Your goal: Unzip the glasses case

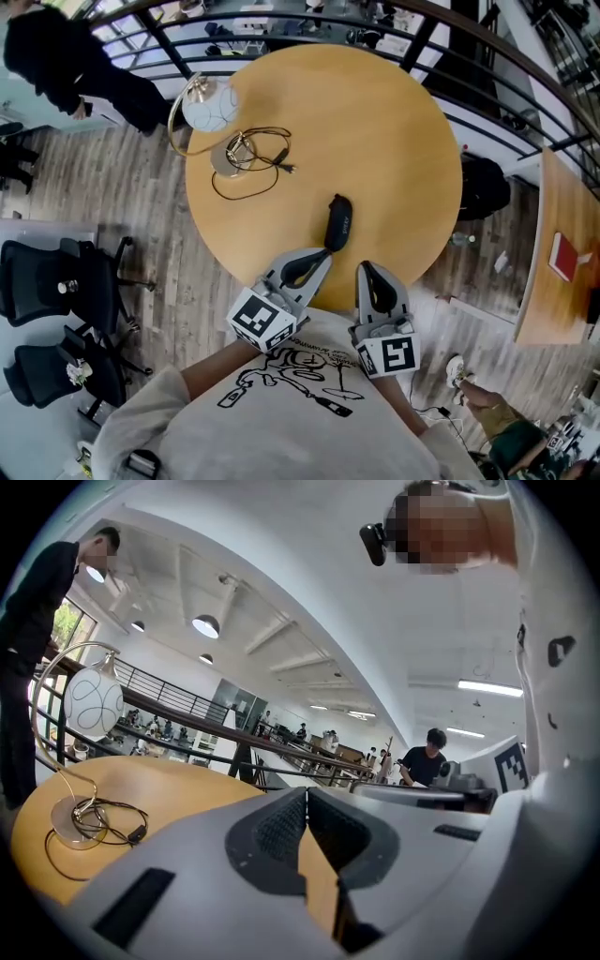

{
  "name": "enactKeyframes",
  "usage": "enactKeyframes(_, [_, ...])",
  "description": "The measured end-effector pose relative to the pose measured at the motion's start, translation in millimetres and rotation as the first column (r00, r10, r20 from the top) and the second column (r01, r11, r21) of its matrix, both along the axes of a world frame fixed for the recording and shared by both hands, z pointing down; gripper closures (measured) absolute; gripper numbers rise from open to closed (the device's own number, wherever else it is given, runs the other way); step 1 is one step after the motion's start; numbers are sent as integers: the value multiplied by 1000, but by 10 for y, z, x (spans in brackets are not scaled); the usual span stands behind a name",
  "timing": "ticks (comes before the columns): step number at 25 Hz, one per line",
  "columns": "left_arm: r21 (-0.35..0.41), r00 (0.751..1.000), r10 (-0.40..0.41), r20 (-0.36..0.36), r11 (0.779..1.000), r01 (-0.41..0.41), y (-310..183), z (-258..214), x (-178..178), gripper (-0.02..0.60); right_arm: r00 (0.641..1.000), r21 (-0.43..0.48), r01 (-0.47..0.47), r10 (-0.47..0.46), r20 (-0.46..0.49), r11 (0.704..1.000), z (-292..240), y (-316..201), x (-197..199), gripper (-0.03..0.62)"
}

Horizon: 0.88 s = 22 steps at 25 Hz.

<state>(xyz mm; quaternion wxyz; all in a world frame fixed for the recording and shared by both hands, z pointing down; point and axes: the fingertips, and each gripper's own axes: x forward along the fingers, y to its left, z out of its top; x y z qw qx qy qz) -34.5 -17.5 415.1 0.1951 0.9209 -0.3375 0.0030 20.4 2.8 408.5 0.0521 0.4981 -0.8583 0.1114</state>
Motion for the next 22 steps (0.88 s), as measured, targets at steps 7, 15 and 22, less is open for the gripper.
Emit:
enactKeyframes(7, [-13, 999, -16, 35, 1000, 16, -111, 103, 175, 565, 999, 12, 44, -44, -2, 999, -5, -166, 211, 571])
enactKeyframes(15, [-129, 998, -7, 65, 992, 15, -104, 445, 242, 495, 995, -39, 104, -104, 11, 994, 206, -172, 181, 569])
enactKeyframes(22, [-275, 996, 6, 93, 961, 20, 66, 931, 213, 465, 993, -136, 114, -111, 30, 984, 599, -32, 167, 569])
